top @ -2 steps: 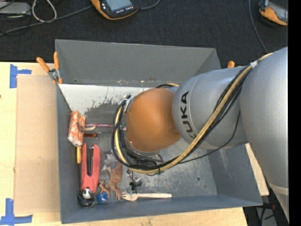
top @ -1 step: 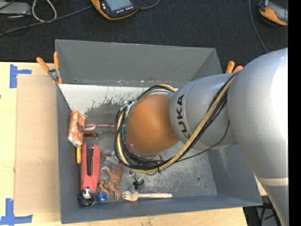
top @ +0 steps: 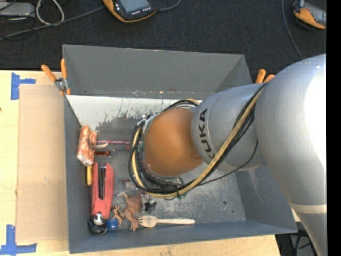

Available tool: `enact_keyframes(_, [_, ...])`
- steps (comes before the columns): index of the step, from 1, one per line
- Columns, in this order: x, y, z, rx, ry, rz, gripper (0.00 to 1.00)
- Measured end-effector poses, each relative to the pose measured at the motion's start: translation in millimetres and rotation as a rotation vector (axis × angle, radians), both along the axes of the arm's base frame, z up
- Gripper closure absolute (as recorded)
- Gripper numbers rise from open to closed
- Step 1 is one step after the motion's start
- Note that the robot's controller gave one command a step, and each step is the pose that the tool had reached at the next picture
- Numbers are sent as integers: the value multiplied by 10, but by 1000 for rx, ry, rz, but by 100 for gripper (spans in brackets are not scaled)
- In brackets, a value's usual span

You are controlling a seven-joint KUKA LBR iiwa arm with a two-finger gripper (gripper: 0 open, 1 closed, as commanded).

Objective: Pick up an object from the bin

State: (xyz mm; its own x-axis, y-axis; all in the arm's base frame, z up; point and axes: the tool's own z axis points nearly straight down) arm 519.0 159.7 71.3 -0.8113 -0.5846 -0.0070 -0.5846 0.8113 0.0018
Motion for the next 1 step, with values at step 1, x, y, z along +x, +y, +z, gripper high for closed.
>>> enact_keyframes(1, [-11,1,1,0,0,-14,100])
